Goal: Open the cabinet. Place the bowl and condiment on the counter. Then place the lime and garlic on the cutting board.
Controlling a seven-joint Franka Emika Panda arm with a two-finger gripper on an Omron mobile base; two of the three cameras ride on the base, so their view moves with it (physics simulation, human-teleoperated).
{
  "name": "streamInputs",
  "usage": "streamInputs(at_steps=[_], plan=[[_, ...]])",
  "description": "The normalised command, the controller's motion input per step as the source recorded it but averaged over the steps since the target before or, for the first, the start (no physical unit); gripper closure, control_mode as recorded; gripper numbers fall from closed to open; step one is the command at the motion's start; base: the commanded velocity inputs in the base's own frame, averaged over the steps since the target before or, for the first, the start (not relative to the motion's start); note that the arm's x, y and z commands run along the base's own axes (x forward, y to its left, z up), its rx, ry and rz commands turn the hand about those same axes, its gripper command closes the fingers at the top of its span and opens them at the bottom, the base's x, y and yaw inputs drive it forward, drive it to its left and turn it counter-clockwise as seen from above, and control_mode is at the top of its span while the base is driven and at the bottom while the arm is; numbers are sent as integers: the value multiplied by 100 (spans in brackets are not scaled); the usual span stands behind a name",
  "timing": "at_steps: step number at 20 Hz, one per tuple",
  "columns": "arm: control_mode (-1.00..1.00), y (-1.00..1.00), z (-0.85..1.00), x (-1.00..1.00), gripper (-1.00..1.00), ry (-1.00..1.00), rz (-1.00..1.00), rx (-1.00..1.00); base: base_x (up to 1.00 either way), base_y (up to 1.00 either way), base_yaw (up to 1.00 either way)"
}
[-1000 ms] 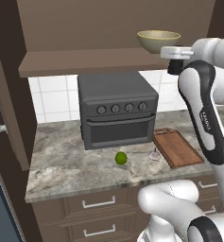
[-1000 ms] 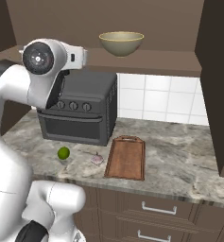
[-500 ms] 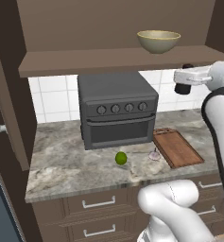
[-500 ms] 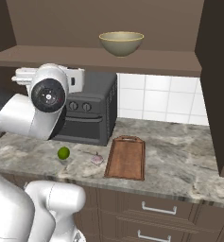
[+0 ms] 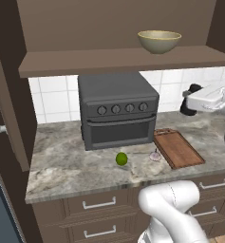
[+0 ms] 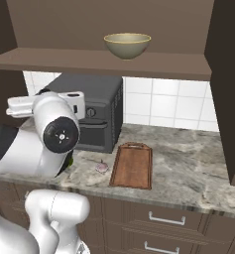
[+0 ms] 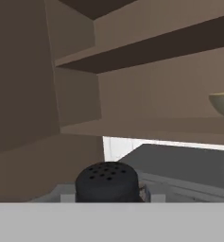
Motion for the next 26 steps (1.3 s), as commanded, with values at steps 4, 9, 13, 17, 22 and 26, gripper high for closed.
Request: streamInputs(at_steps=[4, 9, 13, 17, 22, 26], plan=[[-100, 17, -34, -39, 100, -3, 12, 0, 0, 0, 0], [-100, 26, -33, -25, 100, -2, 10, 0, 0, 0, 0], [-100, 40, -34, -11, 100, -1, 7, 0, 0, 0, 0], [-100, 49, -37, -8, 100, -3, 7, 0, 0, 0, 0], [-100, 58, -38, 0, 100, -3, 6, 0, 0, 0, 0], [-100, 55, -37, 0, 100, -2, 5, 0, 0, 0, 0]])
